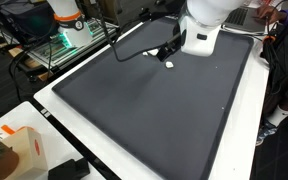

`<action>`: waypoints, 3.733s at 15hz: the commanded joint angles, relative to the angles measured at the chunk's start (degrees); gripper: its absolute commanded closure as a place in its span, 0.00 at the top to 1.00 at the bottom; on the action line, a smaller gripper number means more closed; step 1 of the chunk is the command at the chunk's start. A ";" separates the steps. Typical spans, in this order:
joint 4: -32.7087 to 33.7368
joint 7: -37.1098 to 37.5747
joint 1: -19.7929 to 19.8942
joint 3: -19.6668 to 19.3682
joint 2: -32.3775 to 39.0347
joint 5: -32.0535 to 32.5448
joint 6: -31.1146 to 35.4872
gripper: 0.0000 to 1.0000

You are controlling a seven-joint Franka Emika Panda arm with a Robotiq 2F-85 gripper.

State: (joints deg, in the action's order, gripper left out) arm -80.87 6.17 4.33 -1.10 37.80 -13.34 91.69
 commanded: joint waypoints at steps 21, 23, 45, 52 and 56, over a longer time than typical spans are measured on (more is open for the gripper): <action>-2.81 2.78 -4.49 0.29 -0.89 6.92 0.11 1.00; -2.47 2.89 -4.35 0.36 -0.79 6.25 -2.07 1.00; 7.68 3.46 -6.71 0.99 10.23 5.90 -2.52 1.00; -2.10 5.59 -13.81 1.32 2.25 13.33 -0.17 1.00; -9.79 10.81 -15.64 1.74 -3.63 12.14 4.36 1.00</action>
State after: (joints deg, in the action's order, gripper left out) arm -81.67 13.39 -10.75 0.26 40.44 -1.23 91.42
